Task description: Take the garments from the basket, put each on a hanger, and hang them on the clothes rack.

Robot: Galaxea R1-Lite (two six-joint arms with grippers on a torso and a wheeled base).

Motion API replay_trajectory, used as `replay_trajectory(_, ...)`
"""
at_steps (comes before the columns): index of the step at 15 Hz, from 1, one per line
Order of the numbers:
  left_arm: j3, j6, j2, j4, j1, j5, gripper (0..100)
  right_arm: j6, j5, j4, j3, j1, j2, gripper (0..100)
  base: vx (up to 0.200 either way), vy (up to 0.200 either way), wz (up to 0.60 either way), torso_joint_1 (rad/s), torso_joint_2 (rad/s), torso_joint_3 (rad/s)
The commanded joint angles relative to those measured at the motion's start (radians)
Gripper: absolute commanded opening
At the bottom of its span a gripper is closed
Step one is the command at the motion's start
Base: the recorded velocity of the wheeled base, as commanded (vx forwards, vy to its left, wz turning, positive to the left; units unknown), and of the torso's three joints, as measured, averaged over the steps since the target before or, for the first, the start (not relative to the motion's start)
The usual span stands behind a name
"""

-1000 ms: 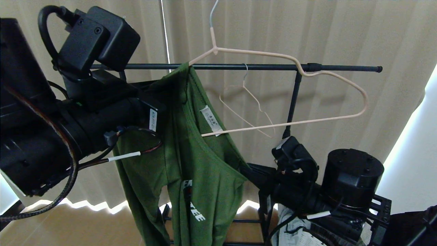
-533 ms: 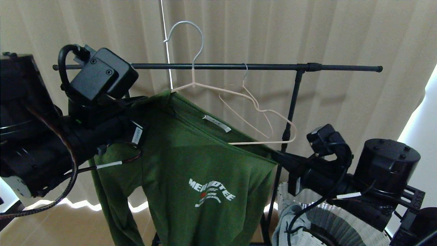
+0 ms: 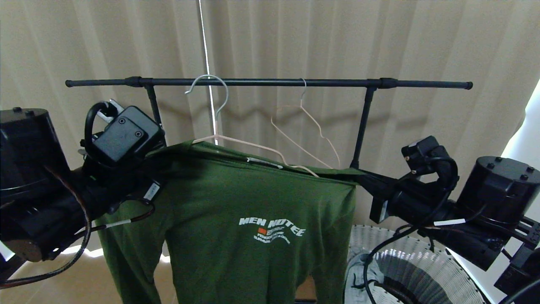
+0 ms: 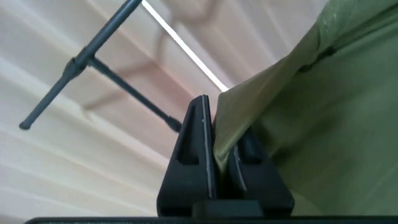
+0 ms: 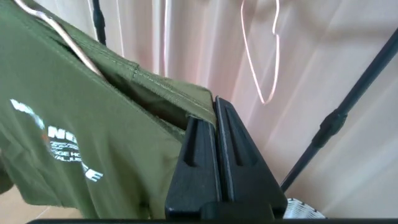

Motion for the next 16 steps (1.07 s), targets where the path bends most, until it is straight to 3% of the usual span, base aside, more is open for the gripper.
replay_trajectory(1, 0.005, -0.003, 0.024, 0.0, 0.004, 0.008, 0, -0.001, -0.002, 0.004, 0.003, 0.043, -0.03, 0, 0.0, 0.0, 0.0, 0.0, 0.0, 0.0)
replay_trajectory(2, 0.005, -0.004, 0.03, -0.005, 0.004, 0.017, 0, -0.01, -0.002, 0.015, 0.005, 0.071, -0.041, 0, 0.0, 0.0, 0.0, 0.0, 0.0, 0.0)
replay_trajectory(3, 0.006, -0.006, 0.039, -0.017, 0.004, 0.034, 0, -0.026, -0.002, 0.032, 0.002, 0.098, -0.053, 100, 0.0, 0.0, 0.0, 0.0, 0.0, 0.0)
replay_trajectory(5, 0.01, -0.026, 0.051, -0.057, -0.003, 0.043, 0, -0.047, -0.002, 0.072, -0.018, 0.143, -0.072, 100, 0.0, 0.0, 0.0, 0.0, 0.0, 0.0)
replay_trajectory(11, 0.01, -0.131, 0.055, -0.065, -0.066, 0.052, 0, -0.145, -0.002, 0.208, -0.158, 0.166, -0.066, 100, 0.0, 0.0, 0.0, 0.0, 0.0, 0.0)
replay_trajectory(16, 0.011, -0.184, 0.047, -0.065, -0.132, 0.052, 0, -0.231, -0.01, 0.237, -0.267, 0.193, 0.008, 100, 0.0, 0.0, 0.0, 0.0, 0.0, 0.0)
